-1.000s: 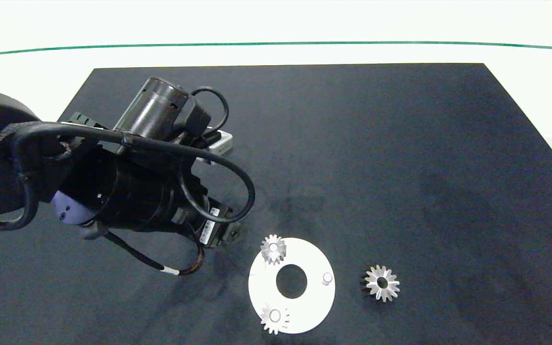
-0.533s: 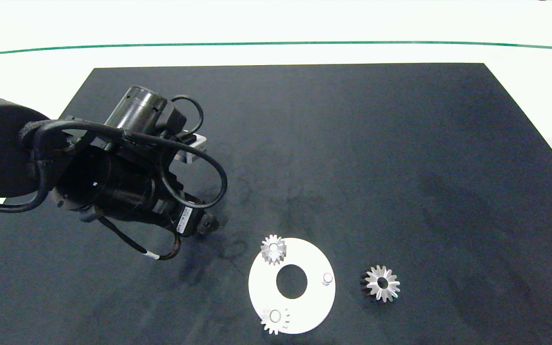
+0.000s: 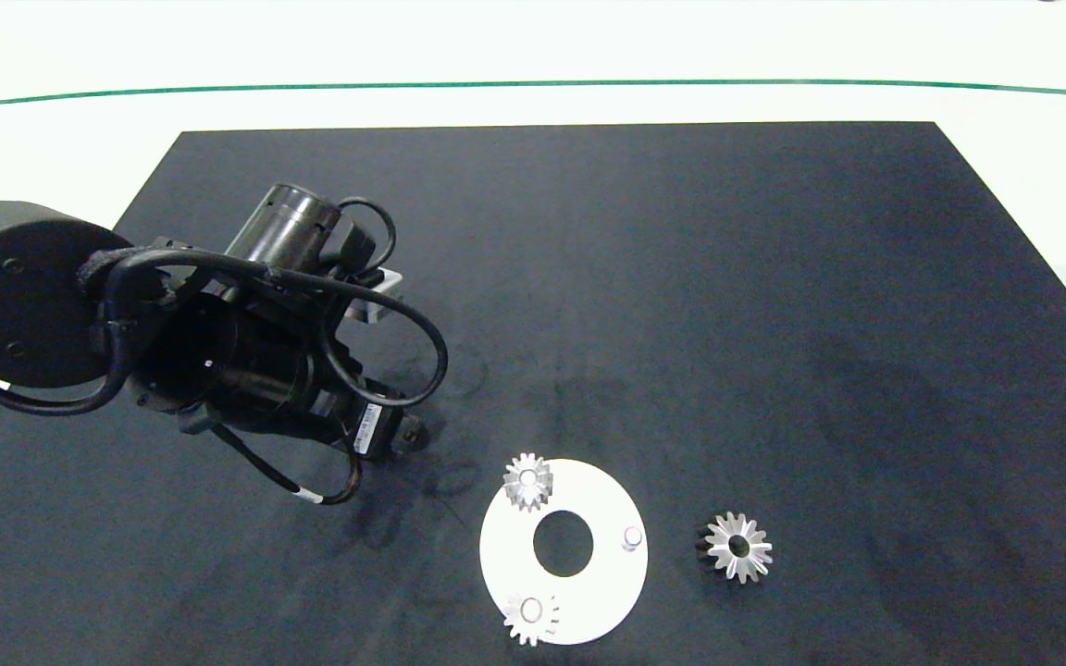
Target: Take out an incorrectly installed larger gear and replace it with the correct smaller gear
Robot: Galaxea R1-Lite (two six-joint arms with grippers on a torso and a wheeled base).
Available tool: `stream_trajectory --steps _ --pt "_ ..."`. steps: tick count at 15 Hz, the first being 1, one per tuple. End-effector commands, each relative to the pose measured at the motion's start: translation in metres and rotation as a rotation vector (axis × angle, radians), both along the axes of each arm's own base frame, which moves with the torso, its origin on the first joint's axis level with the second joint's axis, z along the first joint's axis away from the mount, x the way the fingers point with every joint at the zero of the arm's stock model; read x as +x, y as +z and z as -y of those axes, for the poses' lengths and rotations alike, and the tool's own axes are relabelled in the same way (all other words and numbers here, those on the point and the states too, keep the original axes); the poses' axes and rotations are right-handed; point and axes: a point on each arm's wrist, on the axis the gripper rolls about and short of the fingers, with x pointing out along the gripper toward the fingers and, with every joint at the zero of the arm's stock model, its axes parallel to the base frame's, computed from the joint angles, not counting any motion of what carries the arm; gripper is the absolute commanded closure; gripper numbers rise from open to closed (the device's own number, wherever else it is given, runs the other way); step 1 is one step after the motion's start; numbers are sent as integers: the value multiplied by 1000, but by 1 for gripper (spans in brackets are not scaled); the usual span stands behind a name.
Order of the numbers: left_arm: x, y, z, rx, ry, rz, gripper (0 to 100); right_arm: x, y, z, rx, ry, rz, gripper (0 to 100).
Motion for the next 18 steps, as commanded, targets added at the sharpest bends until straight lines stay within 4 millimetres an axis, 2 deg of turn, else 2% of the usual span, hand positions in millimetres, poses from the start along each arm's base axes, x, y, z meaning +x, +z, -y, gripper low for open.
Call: stream_trajectory --steps 1,12,18 --pt "6 -7 4 5 -1 -5 0 1 -1 -1 -5 -1 -7 0" --pt "15 -15 -10 22 48 -29 1 1 -1 -1 -5 -1 -7 0" --pt "13 -15 -13 25 52 -32 13 3 -3 -1 -9 -1 -17 0"
